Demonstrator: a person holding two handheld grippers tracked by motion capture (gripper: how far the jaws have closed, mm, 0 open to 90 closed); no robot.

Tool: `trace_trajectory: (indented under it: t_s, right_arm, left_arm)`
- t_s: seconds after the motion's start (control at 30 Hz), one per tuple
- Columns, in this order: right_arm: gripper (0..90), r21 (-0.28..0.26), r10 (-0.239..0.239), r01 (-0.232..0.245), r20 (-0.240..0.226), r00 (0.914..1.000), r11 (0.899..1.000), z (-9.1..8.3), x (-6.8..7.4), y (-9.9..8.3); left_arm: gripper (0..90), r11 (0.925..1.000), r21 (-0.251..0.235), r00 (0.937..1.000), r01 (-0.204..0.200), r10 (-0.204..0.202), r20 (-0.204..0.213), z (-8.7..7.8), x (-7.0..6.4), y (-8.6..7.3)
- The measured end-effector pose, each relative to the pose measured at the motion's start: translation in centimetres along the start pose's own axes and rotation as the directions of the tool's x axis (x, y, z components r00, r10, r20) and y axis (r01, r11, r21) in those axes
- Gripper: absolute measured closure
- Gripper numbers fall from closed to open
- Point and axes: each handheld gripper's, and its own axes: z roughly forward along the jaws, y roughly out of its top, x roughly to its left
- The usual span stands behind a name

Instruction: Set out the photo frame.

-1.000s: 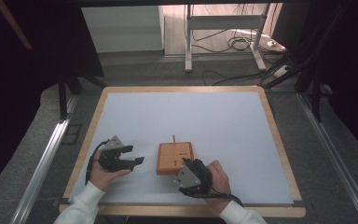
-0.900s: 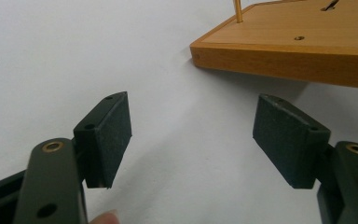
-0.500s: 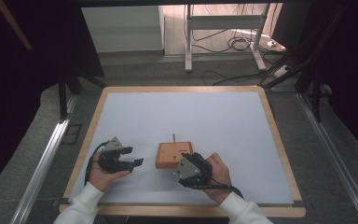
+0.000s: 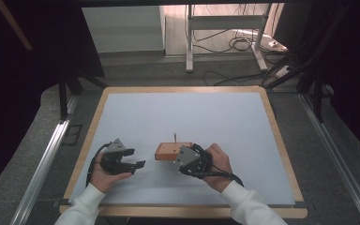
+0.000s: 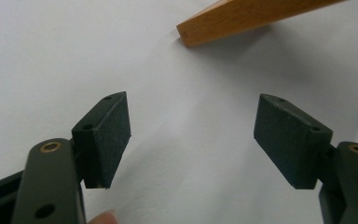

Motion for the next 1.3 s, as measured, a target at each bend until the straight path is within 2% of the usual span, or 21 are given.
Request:
trace_trajectory:
  t_s: [0.33,0.53,0.93,1.17,1.3]
  right_arm:
    - [60.6,0.017,0.007,-0.007,-0.042,0.9991,1.000,0.5,-1.7,1.2]
    - [64.1,0.029,-0.018,0.020,-0.052,0.9985,0.999,1.0,-2.1,1.9]
    - [69.3,0.043,-0.059,0.062,-0.065,0.9962,0.997,1.9,-3.6,3.3]
    - [69.9,0.021,-0.009,0.010,-0.069,0.9976,1.000,2.2,-4.8,4.1]
    - [69.9,0.014,-0.009,0.011,-0.082,0.9966,1.000,1.6,-5.0,4.4]
  left_arm:
    - [27.2,1.0000,-0.001,1.0000,0.003,-0.003,0.003,-0.1,0.1,0.0]
    - [26.9,0.9997,-0.012,0.9997,0.022,-0.022,0.015,-0.2,0.1,0.0]
    - [26.9,0.9995,-0.014,0.9995,0.029,-0.028,0.011,-0.2,0.2,-0.1]
    - [26.9,0.9995,-0.015,0.9996,0.029,-0.029,0.006,-0.2,0.4,-0.1]
    - [26.9,0.9995,-0.012,0.9996,0.030,-0.030,0.005,-0.1,0.4,-0.1]
